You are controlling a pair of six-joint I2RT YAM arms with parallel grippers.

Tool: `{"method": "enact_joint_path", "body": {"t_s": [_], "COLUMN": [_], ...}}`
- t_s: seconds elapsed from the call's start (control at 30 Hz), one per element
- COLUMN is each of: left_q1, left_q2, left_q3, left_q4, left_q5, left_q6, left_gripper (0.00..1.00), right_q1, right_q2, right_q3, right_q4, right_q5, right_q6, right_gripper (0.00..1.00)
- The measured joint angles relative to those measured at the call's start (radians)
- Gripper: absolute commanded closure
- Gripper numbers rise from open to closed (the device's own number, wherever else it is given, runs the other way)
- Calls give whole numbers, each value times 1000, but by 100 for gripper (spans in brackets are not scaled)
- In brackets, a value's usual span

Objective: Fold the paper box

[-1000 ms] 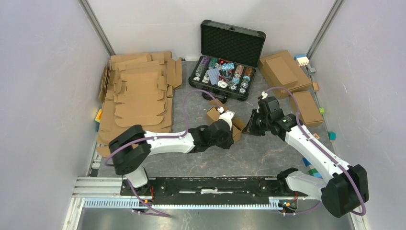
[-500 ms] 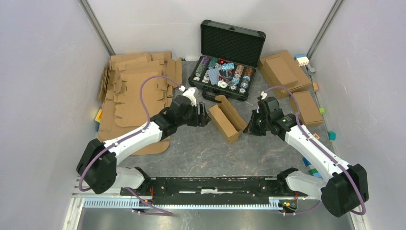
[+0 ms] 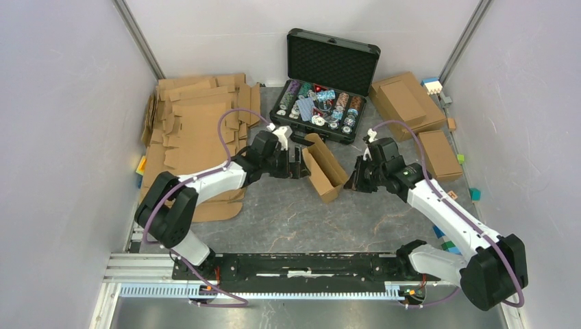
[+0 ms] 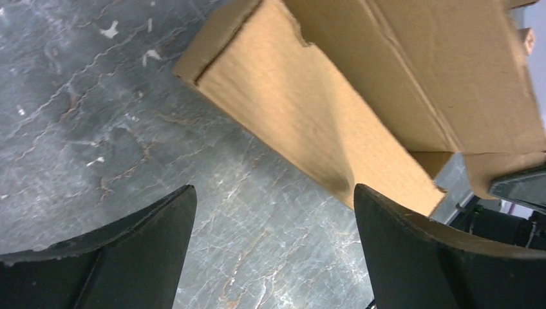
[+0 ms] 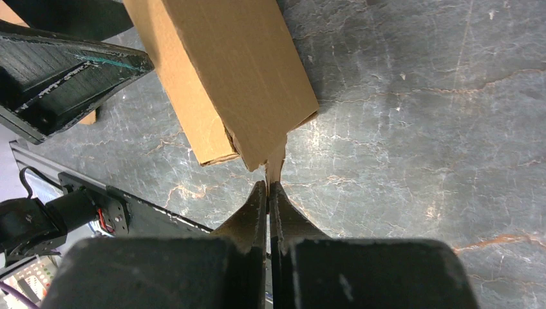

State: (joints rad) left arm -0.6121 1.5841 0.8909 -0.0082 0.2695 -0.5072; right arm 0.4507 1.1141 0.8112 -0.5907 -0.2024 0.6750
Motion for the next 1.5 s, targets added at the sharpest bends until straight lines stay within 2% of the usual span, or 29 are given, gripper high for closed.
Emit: {"method": "enact_joint_path", "body": {"t_s": [0.03, 0.13, 0.2, 0.5, 0.77, 0.87, 0.97, 1.03, 1.2, 1.43, 1.5], "left_q1": [-3, -12, -17, -94, -111, -111, -113, -114, -114, -114, -114], "left_q2": [2, 1, 1, 5, 8, 6, 1, 1, 1, 0, -3], "left_q3": [0, 0, 0, -61, -98, -113, -133, -146, -156, -156, -156], "left_q4": [12, 58, 78, 222, 250, 270, 298, 318, 340, 339, 334], "left_q5": [4, 16, 23, 40, 43, 42, 43, 45, 45, 45, 44], "left_q6": [0, -1, -13, -117, -151, -163, -175, -188, -202, -203, -203], "left_gripper": [2, 18, 25, 30, 37, 41, 42, 43, 43, 43, 42], "right_q1": [1, 7, 11, 83, 158, 165, 166, 166, 166, 166, 164], "right_q2": [2, 14, 27, 97, 146, 175, 182, 180, 142, 70, 59], "right_q3": [0, 0, 0, 16, 60, 81, 84, 84, 83, 67, 62], "right_q4": [4, 12, 16, 60, 114, 111, 116, 124, 131, 145, 144], "right_q5": [-3, -8, -8, -32, -86, -96, -96, -96, -84, -67, -65], "right_q6": [-4, -17, -23, -69, -161, -192, -220, -225, -246, -284, -293], "right_gripper": [100, 100, 100, 99, 87, 73, 50, 42, 30, 22, 16]}}
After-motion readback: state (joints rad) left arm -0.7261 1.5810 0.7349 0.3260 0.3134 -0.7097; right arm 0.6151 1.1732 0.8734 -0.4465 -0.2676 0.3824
